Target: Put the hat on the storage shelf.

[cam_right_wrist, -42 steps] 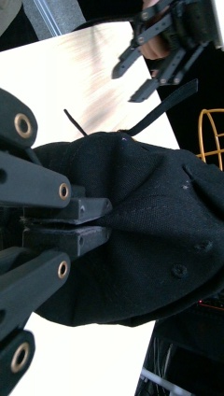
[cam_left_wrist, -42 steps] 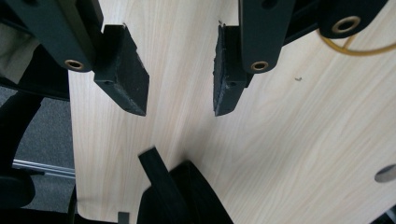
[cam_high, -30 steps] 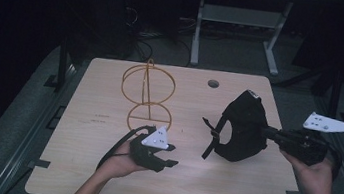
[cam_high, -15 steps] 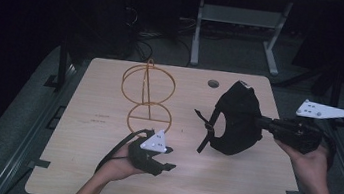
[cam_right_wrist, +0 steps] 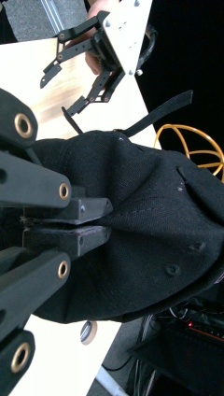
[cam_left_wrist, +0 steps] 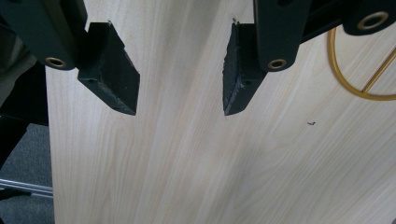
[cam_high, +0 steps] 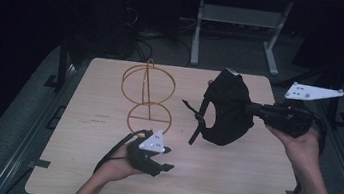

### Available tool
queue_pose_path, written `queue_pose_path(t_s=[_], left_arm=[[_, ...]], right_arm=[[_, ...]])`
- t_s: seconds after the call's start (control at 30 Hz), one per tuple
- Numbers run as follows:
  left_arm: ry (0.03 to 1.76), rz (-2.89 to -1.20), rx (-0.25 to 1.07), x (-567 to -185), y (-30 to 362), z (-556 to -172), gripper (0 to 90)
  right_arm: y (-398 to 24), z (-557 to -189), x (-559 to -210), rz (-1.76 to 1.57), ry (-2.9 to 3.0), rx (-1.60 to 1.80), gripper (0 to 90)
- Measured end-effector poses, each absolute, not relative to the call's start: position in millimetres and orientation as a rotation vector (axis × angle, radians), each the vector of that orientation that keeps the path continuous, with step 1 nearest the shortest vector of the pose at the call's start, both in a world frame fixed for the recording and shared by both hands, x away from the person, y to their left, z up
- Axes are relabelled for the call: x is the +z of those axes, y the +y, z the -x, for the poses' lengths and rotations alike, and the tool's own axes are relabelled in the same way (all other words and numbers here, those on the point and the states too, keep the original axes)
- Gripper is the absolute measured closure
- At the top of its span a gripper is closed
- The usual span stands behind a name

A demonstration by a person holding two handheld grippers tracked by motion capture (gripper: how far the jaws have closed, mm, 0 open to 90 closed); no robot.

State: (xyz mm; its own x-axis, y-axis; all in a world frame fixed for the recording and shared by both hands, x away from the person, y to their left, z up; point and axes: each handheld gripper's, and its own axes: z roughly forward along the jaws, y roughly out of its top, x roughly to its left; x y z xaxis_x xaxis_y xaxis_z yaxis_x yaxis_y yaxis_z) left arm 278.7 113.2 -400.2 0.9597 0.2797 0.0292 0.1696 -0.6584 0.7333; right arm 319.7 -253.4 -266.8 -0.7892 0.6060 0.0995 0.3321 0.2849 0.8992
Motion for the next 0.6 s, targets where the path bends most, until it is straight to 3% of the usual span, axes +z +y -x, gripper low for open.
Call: queue_pose_path(t_s=[0.6], left_arm=[[0.317,-2.294,0.188,-400,117,-280,45.4]], right_arm=[[-222,-344,-239,-0.796,2.334,1.510,87.1]])
